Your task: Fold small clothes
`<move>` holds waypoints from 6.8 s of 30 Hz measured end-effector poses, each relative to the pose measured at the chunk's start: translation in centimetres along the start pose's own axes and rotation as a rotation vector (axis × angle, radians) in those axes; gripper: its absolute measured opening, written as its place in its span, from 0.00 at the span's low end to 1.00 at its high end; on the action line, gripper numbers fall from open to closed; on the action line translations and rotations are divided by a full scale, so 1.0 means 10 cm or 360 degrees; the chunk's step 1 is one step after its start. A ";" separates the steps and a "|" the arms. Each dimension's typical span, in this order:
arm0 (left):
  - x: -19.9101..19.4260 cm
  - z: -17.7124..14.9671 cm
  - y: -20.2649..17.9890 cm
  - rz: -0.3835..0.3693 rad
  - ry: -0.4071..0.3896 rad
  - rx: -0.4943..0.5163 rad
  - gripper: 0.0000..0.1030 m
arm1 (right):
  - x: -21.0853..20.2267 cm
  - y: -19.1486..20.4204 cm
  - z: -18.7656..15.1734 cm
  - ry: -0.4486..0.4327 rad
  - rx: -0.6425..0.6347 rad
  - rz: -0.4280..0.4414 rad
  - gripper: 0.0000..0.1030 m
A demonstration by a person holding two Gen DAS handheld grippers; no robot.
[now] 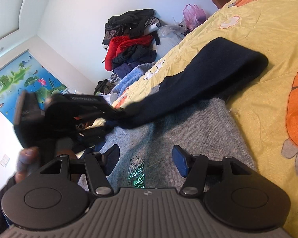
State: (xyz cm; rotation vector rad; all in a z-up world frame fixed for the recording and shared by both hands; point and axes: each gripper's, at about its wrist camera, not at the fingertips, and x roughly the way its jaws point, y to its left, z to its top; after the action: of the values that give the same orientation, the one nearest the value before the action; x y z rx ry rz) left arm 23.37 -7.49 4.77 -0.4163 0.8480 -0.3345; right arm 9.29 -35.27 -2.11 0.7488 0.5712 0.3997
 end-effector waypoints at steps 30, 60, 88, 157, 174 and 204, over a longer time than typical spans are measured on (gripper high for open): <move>-0.41 -0.15 0.38 0.0336 -0.0203 0.0288 0.09 | 0.42 0.41 0.76 -0.0047 -0.0265 -0.0088 0.84; -2.43 -0.36 3.04 0.0497 -0.0907 -0.1029 0.64 | 1.09 0.14 0.72 0.0109 -0.0680 -0.0353 0.95; -2.14 0.01 1.80 0.0523 -0.1023 -0.0649 0.12 | 1.07 0.13 0.72 0.0091 -0.0644 -0.0336 0.95; -1.29 -1.22 0.90 0.0420 -0.0500 0.0242 0.95 | 0.17 0.13 0.92 0.0570 0.0065 0.0084 0.77; -1.29 -1.21 0.91 0.0428 -0.0493 0.0228 0.95 | 1.05 0.74 0.21 0.0833 -0.0079 -0.0028 0.21; -1.28 -1.21 0.93 0.0411 -0.0477 0.0202 0.95 | 0.78 -0.23 1.55 0.0472 -0.0174 -0.0444 0.15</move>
State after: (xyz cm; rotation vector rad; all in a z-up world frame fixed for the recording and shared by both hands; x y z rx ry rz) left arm 7.15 3.64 1.44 -0.2272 0.5751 -0.0818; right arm 25.15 -40.76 2.80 0.4978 0.9130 0.2810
